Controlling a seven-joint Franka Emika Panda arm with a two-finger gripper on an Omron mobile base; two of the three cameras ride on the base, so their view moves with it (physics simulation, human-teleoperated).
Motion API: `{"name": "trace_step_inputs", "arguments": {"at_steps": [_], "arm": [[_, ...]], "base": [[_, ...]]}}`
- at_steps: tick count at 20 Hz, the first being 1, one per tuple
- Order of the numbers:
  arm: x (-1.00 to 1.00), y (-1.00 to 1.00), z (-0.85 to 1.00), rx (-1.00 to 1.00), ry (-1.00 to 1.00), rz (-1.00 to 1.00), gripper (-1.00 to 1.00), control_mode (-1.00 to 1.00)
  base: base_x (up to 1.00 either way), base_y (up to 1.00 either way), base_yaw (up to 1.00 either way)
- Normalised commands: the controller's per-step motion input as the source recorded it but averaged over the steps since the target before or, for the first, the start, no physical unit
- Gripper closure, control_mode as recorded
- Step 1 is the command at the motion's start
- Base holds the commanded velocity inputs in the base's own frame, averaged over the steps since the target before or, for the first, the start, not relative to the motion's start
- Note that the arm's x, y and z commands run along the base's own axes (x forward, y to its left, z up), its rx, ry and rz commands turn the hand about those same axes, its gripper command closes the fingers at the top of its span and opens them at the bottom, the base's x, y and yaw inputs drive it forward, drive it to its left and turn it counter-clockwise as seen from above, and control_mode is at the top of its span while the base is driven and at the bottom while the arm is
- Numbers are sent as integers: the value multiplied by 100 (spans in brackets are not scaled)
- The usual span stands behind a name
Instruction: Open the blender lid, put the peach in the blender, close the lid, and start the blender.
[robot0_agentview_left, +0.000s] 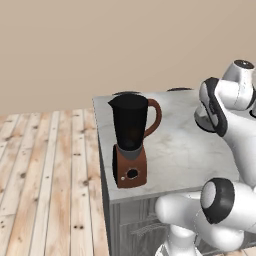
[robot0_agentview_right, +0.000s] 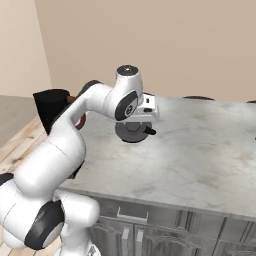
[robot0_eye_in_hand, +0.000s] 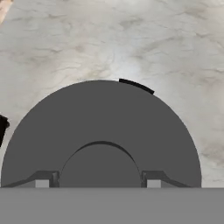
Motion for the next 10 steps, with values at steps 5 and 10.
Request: {"name": "trace_step_inputs", "arguments": {"at_steps": [5, 10], "arm": [[-23, 53, 98, -3, -1, 0, 100, -100], [-11, 59, 83, -1, 0, 0, 100, -100]], "base": [[0, 0, 0], [0, 0, 0]]}}
